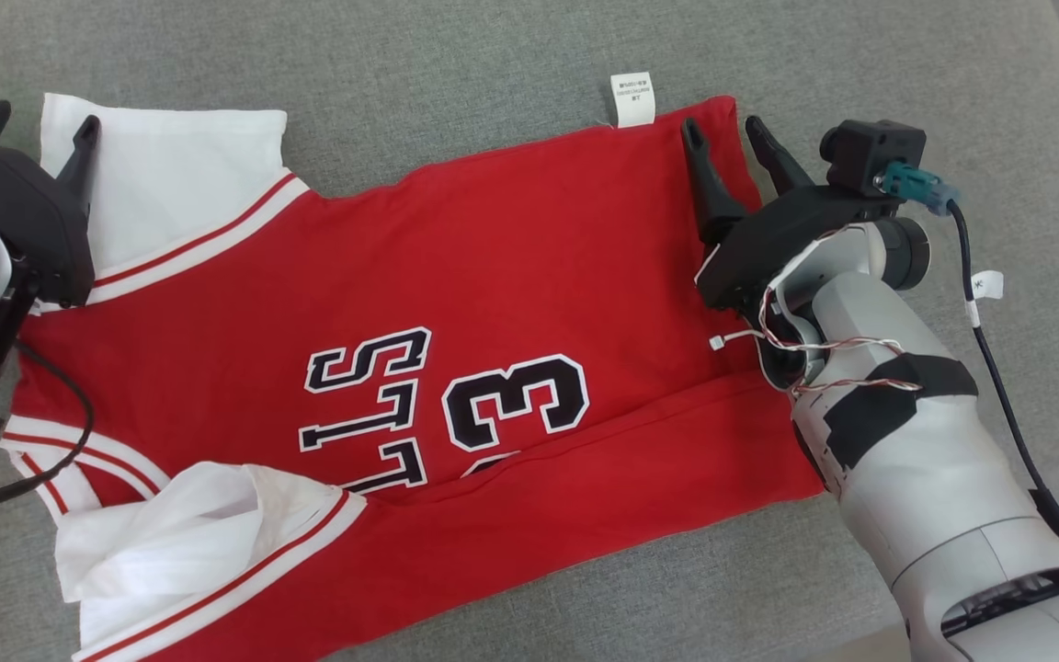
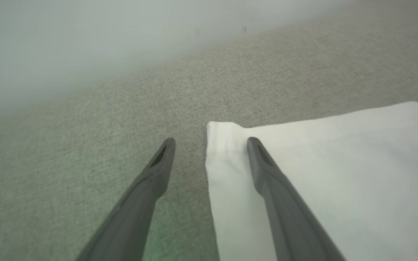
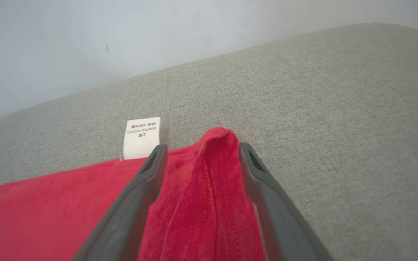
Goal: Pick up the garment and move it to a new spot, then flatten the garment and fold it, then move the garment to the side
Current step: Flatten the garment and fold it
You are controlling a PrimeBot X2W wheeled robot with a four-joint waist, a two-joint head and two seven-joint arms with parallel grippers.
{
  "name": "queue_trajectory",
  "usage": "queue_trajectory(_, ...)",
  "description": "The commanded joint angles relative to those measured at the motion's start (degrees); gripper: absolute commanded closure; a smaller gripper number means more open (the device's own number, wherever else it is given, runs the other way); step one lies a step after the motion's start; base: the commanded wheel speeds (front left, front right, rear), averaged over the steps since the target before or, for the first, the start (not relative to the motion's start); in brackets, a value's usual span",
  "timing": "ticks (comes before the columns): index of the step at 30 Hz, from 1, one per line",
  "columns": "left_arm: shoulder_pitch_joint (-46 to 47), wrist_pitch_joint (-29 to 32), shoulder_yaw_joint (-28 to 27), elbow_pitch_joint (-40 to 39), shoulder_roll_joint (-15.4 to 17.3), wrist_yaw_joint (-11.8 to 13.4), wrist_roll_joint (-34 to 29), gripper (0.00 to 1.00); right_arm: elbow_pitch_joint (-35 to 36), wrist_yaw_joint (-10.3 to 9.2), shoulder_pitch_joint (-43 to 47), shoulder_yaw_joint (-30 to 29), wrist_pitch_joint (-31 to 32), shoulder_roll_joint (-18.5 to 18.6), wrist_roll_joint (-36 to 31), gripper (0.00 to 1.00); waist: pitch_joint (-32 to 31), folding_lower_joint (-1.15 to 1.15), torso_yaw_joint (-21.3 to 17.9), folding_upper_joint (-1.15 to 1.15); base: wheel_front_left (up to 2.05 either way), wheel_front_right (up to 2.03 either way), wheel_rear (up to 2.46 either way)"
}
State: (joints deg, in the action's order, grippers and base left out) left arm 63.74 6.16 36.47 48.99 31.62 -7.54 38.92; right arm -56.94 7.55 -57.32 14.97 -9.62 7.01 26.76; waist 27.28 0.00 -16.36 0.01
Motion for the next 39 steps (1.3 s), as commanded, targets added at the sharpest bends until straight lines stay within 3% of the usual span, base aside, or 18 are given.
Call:
queue_trajectory(1, 0.7, 0.2, 0.5, 0.6, 0.0, 0.1, 0.5, 0.00, -0.5, -0.14, -0.8, 0.3, -0.2, -0.6, 0.6, 0.00, 0.2, 0.00, 0.1, -0.01, 0.00, 0.00, 0.00)
queue_trajectory(9, 2.4, 0.0, 3.0, 1.9, -1.1, 0.1, 4.3, 0.00, -4.7, -0.14, -3.9, 1.7, -0.1, -1.2, 2.5, 0.00, 1.3, 0.00, 0.6, -0.01, 0.00, 0.00, 0.00)
queue_trajectory(10, 2.8, 0.6, 3.3, 2.2, -1.5, 0.1, 5.6, 0.45, -5.9, -0.14, -4.7, 1.8, -0.3, -1.2, 2.8, 0.61, 1.6, 0.00, 0.7, -0.01, 0.00, 0.00, 0.00)
queue_trajectory(11, 3.0, 0.7, 3.7, 2.3, -1.4, 0.1, 5.9, 0.67, -6.4, -0.14, -5.2, 1.9, -0.6, -1.1, 2.9, 1.00, 1.8, 0.00, 0.7, -0.01, 0.00, 0.00, 0.00)
queue_trajectory(12, 3.2, 0.4, 4.1, 2.4, -1.4, 0.1, 6.2, 1.00, -6.9, -0.14, -5.6, 1.9, -0.8, -1.1, 3.0, 1.00, 2.0, 0.00, 0.8, -0.01, 0.00, 0.00, 0.00)
queue_trajectory(25, 1.2, -9.0, 7.1, 0.7, -2.7, 0.1, 11.6, 1.00, -8.0, -0.14, -4.2, 5.0, -4.6, 1.7, 3.7, 1.00, -2.2, 0.00, 3.4, -0.01, 0.00, 0.00, 0.00)
queue_trajectory(39, -9.9, -19.3, 8.1, -10.5, 0.1, 0.3, 16.4, 1.00, 3.2, -0.14, 8.3, 11.8, -5.4, 9.1, 11.1, 1.00, -8.4, 0.00, 6.5, -0.01, 0.00, 0.00, 0.00)
